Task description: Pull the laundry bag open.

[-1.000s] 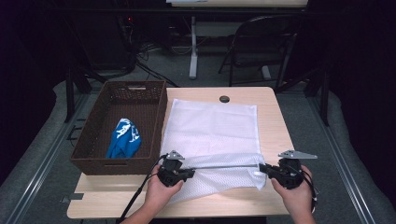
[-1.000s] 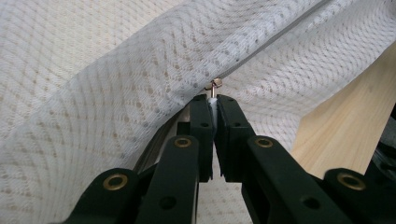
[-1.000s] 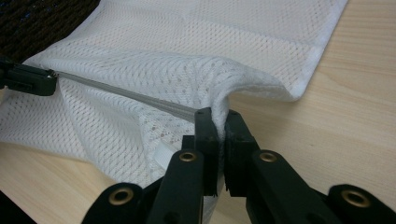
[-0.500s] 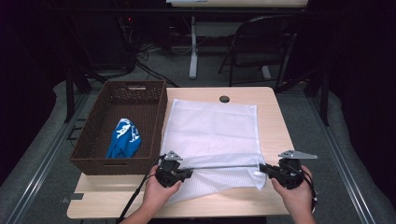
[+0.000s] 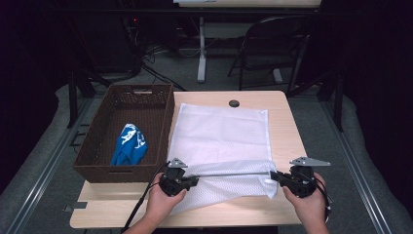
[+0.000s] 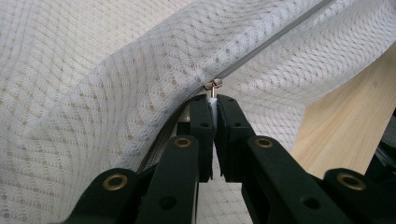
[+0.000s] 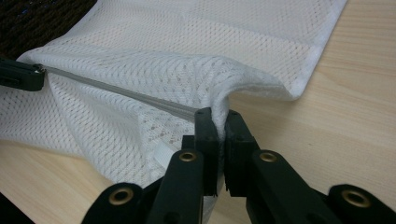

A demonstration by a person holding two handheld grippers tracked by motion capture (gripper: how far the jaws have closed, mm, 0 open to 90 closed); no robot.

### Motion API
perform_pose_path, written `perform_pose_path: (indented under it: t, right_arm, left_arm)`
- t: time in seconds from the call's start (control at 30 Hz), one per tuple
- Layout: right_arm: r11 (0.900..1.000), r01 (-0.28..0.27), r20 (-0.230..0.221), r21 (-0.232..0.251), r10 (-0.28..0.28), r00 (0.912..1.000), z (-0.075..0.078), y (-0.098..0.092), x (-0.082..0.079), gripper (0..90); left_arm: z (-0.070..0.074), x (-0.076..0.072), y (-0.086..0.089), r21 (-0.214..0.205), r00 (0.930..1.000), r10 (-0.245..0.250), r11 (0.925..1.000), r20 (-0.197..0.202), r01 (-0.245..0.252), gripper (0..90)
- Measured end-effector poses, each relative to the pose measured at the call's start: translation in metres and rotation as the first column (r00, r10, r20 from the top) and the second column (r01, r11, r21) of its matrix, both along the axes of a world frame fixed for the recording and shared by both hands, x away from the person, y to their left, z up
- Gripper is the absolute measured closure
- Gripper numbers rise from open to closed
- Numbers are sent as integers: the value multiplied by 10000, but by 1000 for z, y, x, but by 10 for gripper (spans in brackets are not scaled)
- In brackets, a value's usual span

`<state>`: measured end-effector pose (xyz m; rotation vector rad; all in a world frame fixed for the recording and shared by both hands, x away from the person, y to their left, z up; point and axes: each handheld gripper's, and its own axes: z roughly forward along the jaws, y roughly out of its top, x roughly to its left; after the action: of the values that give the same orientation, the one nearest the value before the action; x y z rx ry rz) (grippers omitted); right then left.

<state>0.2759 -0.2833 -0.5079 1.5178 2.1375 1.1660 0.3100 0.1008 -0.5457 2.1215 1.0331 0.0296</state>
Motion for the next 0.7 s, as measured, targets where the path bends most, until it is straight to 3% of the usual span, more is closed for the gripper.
perform_pose_path:
  t: [0.27, 0.37, 0.7]
  right_arm:
    - [10000, -59, -37, -52, 59, 10000, 0, 1, 0, 863]
    - [9998, -22, -11, -177, 21, 10000, 0, 1, 0, 864]
    - [9997, -23, -9, -254, 22, 10000, 0, 2, 0, 863]
  left_arm:
    - [4, -5, 0, 257, 9998, 53, 9997, 184, -58, 862]
    - [5, -7, 2, 613, 9990, 164, 9979, 408, -189, 862]
    - [9, -11, 10, 1091, 9972, 440, 9928, 604, -504, 862]
